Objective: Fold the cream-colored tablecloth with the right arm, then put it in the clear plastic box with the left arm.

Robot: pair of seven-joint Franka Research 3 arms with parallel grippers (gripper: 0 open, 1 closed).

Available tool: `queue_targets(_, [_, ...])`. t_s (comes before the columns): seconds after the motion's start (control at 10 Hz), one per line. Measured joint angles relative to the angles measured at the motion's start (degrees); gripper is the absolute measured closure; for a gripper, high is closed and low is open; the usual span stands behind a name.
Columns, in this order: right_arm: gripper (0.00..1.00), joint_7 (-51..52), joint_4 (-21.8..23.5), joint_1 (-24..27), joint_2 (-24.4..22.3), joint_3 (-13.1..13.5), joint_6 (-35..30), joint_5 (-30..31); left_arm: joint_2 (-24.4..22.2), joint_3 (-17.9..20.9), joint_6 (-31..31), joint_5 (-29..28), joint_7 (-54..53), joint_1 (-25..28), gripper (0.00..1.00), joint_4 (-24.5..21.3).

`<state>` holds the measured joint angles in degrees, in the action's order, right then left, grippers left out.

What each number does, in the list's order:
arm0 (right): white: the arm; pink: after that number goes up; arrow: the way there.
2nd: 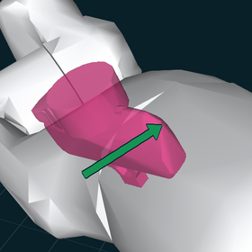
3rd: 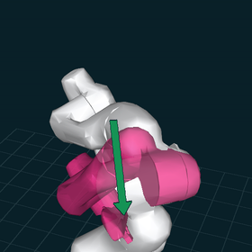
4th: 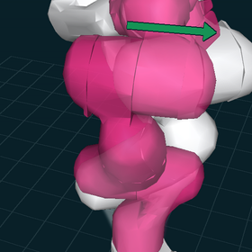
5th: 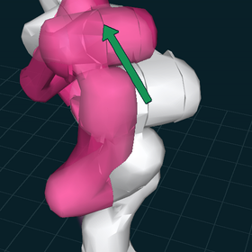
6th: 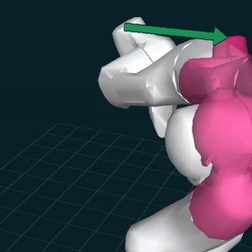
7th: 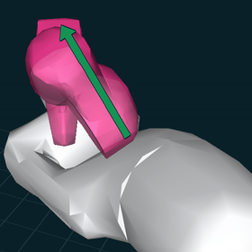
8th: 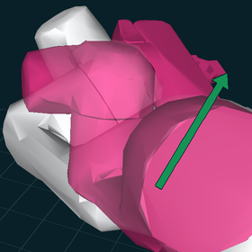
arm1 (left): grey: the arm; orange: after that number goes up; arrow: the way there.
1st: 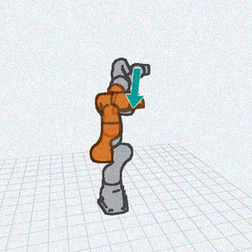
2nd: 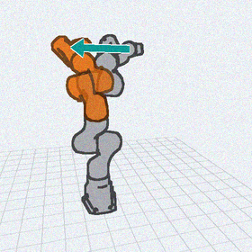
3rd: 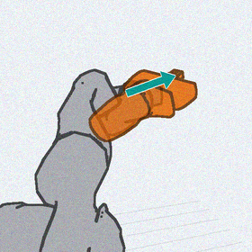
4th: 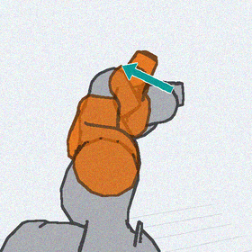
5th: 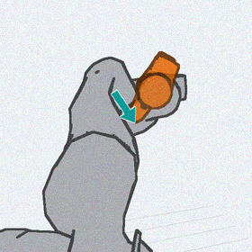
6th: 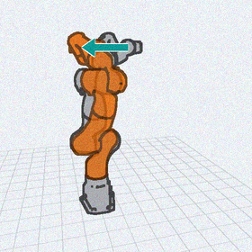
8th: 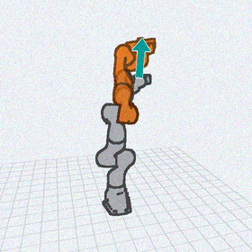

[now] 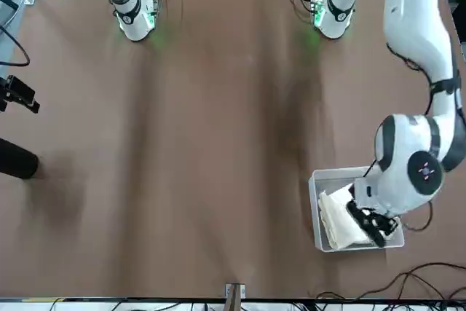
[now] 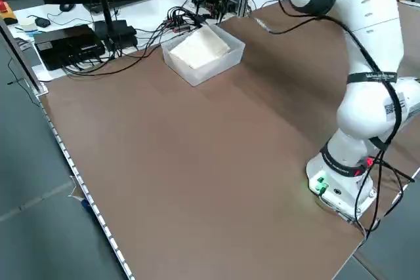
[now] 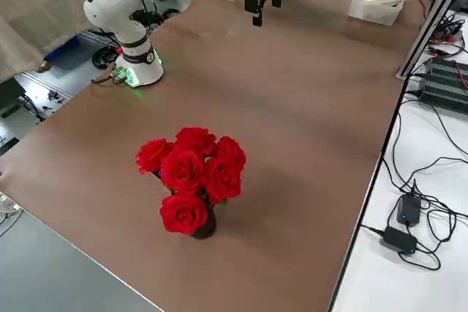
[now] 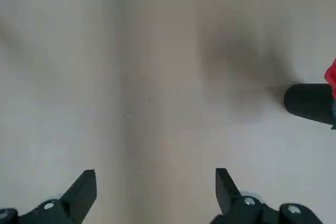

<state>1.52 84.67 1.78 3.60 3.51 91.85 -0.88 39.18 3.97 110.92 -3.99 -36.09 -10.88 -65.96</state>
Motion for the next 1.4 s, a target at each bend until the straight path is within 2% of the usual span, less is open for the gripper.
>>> queue_targets(0.3, [0.00,0.00,0.00,0.01,0.00,0.08,0.00,0.00,-10.30,-0.45,-2.05,0.95,19.53,1.58,0.00,-6.44])
queue_targets(0.5, [0.00,0.00,-0.01,0.01,0.00,0.09,0.01,0.00,-17.21,-3.38,-3.74,1.58,29.94,4.09,0.00,-12.16])
queue_targets(0.7, [0.00,0.00,-0.02,0.01,0.00,0.10,0.04,0.00,-25.98,-5.30,-3.89,3.66,33.13,6.49,0.00,-20.62])
queue_targets(1.0, [0.00,0.00,-0.03,0.01,0.00,0.08,0.09,0.00,-38.86,-5.00,-4.38,5.22,35.21,8.33,0.00,-32.59])
queue_targets(1.2, [0.00,0.00,-0.03,0.01,0.00,0.08,0.09,0.00,-41.88,-4.83,-6.46,5.61,35.72,9.10,0.00,-34.42])
queue_targets(1.4, [0.00,0.00,-0.03,0.00,0.00,0.07,0.09,0.00,-42.25,-4.71,-10.89,5.63,35.97,8.79,0.00,-32.68])
